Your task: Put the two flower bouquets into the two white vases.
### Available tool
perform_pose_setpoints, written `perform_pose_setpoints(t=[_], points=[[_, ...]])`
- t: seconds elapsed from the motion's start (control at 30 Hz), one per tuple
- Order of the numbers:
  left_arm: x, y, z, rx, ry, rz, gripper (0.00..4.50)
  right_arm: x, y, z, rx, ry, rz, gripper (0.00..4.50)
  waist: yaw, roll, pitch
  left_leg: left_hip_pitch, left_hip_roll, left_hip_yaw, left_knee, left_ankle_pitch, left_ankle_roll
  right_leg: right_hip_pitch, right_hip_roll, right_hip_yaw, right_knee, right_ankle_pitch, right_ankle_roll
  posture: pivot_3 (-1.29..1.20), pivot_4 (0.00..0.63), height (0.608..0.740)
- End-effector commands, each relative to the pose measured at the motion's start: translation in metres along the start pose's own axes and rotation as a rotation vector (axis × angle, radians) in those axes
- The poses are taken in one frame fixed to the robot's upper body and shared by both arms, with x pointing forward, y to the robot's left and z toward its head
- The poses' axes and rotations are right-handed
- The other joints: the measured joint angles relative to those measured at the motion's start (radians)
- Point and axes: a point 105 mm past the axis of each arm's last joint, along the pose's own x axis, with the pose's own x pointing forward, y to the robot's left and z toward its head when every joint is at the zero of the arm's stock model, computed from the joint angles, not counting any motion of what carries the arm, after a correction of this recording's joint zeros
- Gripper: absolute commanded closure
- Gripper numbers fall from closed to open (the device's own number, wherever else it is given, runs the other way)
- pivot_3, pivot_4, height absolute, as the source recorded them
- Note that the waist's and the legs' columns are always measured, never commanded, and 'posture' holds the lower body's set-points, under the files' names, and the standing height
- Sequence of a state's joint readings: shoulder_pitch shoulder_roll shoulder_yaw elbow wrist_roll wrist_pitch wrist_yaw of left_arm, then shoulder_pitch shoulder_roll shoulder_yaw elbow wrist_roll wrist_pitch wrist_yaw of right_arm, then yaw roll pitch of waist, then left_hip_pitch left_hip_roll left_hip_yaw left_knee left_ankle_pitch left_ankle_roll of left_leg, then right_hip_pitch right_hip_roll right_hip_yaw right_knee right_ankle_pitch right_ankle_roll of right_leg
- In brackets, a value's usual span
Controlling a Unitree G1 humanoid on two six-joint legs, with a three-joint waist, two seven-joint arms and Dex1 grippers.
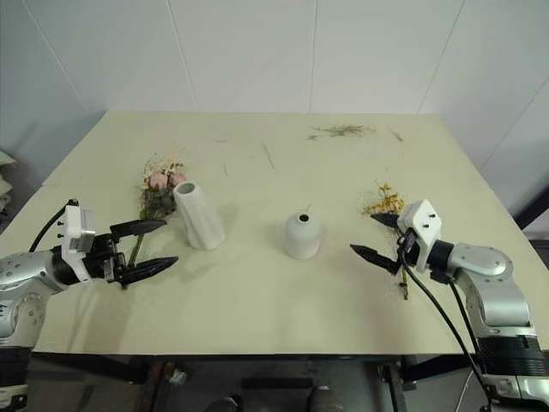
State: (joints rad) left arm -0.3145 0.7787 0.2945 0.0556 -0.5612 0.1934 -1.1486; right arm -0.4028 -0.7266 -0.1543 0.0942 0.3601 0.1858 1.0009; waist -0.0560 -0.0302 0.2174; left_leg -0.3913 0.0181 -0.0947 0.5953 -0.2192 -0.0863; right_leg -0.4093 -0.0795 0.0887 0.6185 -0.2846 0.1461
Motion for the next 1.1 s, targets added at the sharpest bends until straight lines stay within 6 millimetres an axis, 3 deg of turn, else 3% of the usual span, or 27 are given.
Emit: perform_pose_setpoints(t=[0.03,0.17,0.3,0.43,0.5,0.63,0.77,1.0,1.1], points=[[0.0,0.003,0.007,0.039,-0.023,0.006,0.0,-0.006,-0.007,0.017,-0.067,-0.053,-0.038,0.01,-0.002,0.0,0.0,0.0,0.0,0.0,0.0,0.0,0.0,0.0,0.0,0.0,0.0,0.0,0.0,0.0,0.15,0.74],[0.002,0.009,0.009,0.038,-0.057,-0.002,0.0,-0.007,-0.007,0.036,-0.109,-0.092,-0.025,0.01,0.001,0.0,0.0,0.001,0.0,0.0,0.0,0.0,0.0,0.0,0.0,0.0,0.001,0.0,0.0,0.0,0.15,0.74],[0.004,0.009,0.022,0.039,-0.096,-0.073,0.0,-0.025,-0.016,0.042,-0.057,0.01,-0.043,0.01,0.006,0.0,0.0,-0.001,0.0,0.0,0.001,0.0,0.0,0.0,0.0,0.0,0.0,0.0,0.0,0.0,0.15,0.74],[-0.007,0.006,0.047,-0.055,-0.147,-0.134,0.0,-0.051,-0.033,0.025,0.083,0.365,-0.178,0.01,0.008,0.0,0.0,-0.001,0.0,-0.001,0.0,0.0,0.0,-0.001,0.0,0.0,0.0,0.0,0.0,0.0,0.15,0.74],[-0.009,0.01,0.057,-0.024,-0.175,-0.109,0.0,-0.059,-0.036,0.029,0.158,0.45,-0.215,0.01,0.004,0.0,0.0,-0.001,0.0,0.0,0.0,-0.001,0.001,-0.002,0.0,0.0,0.0,-0.002,-0.003,0.0,0.15,0.74],[-0.006,0.005,0.054,0.021,-0.173,-0.099,0.0,-0.072,-0.037,0.023,0.285,0.699,-0.268,0.01,-0.003,0.001,0.001,0.0,0.001,0.002,0.0,-0.001,0.001,-0.002,0.0,0.002,0.0,-0.008,-0.013,0.0,0.15,0.74],[-0.003,-0.003,0.05,0.023,-0.149,-0.115,0.0,-0.062,-0.039,0.015,0.406,0.769,-0.303,0.01,-0.002,0.0,0.0,0.0,0.001,0.006,0.001,-0.002,0.0,-0.003,0.0,0.004,-0.002,-0.01,-0.017,0.0,0.15,0.74],[-0.015,-0.015,0.046,0.018,-0.11,-0.063,0.0,-0.026,-0.026,0.005,0.583,0.856,-0.259,0.01,-0.005,0.0,0.0,-0.002,0.001,0.01,0.001,-0.002,0.001,-0.005,0.0,0.008,-0.002,-0.008,-0.014,0.0,0.15,0.74],[-0.024,-0.026,0.04,0.008,-0.07,-0.041,0.0,-0.018,-0.031,-0.008,0.563,0.904,-0.286,0.01,0.0,0.0,0.0,-0.003,0.001,0.01,0.001,-0.003,0.002,-0.007,0.0,0.008,-0.001,-0.001,-0.001,0.0,0.15,0.74]])
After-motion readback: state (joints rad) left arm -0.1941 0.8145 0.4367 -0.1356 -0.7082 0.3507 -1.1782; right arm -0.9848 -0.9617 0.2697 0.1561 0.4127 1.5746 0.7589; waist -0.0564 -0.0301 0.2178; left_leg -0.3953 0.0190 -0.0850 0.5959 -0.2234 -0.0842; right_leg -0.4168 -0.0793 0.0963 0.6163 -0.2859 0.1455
